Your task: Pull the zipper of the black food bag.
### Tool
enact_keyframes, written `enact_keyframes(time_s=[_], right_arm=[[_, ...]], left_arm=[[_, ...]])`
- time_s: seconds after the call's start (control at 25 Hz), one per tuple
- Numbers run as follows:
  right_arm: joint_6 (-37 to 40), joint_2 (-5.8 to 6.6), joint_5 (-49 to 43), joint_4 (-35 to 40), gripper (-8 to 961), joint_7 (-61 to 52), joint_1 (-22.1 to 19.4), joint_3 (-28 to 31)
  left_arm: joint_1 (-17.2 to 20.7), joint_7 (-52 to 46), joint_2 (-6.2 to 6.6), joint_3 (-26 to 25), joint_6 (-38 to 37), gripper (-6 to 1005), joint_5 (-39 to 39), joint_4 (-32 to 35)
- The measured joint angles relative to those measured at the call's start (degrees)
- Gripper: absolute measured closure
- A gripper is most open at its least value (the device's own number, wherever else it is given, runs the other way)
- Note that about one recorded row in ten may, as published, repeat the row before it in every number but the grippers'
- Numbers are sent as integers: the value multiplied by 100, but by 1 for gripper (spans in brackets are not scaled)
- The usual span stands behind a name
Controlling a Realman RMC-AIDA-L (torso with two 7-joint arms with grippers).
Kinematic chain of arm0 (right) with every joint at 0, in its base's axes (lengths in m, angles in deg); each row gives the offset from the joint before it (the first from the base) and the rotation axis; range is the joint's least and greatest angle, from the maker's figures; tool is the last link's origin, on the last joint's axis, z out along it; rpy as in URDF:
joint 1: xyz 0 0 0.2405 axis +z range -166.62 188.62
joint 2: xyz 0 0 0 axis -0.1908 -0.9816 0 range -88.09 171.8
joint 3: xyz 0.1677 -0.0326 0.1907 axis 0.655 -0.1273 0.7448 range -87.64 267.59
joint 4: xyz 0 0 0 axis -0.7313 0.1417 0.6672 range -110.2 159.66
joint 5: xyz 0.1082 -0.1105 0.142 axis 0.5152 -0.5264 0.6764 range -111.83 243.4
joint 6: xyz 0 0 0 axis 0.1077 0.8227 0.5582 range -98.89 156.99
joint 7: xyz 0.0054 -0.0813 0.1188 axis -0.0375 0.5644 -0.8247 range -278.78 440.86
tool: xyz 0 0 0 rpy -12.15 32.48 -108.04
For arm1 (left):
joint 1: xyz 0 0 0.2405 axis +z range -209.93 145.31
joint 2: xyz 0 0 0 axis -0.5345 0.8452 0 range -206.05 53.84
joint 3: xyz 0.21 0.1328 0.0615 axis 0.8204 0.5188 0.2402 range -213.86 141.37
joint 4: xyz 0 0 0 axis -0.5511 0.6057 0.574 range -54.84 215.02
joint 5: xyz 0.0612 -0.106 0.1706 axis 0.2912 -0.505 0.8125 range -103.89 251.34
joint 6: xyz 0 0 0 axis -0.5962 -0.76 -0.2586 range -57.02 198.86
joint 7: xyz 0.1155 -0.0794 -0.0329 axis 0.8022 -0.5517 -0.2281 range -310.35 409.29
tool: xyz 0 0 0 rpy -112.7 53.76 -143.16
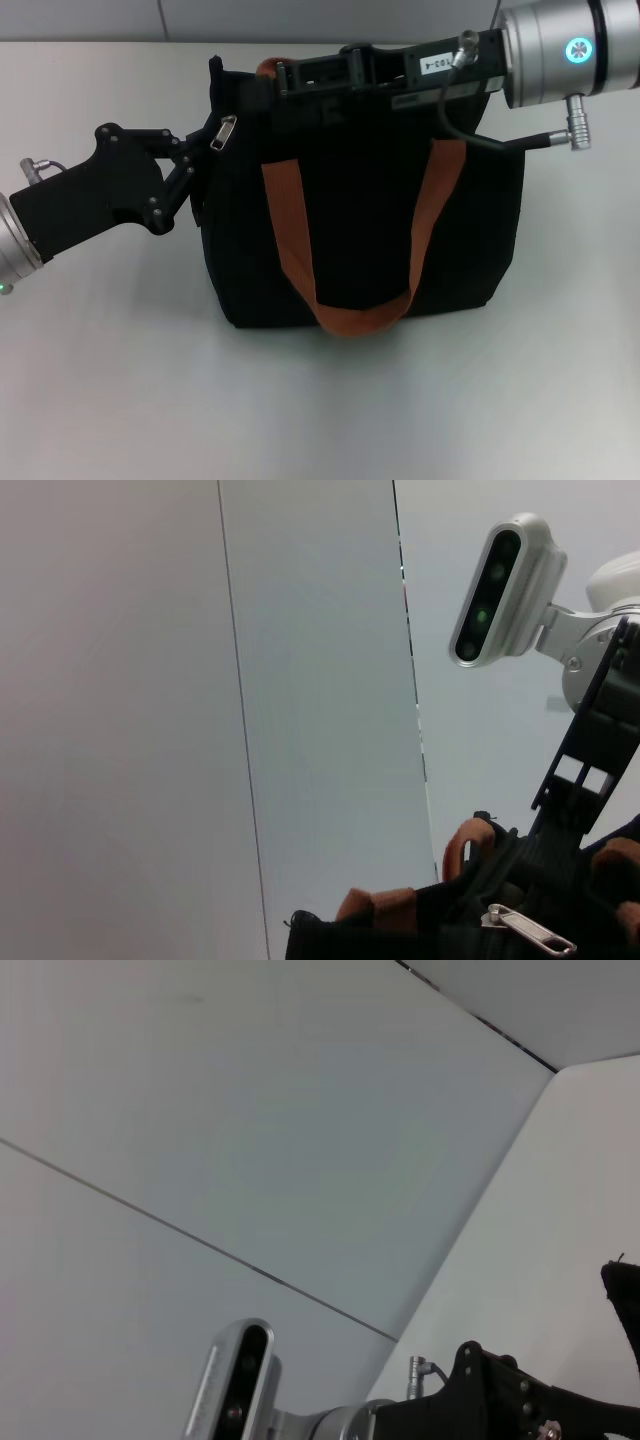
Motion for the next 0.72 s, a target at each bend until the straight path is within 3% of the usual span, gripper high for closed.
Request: enact_keyframes(time_s=[0.72], right_arm=[[-404,-56,-12,-45,137,-231,201,-372]], left_arm=[[-27,-1,-2,0,-61,974,1,0]])
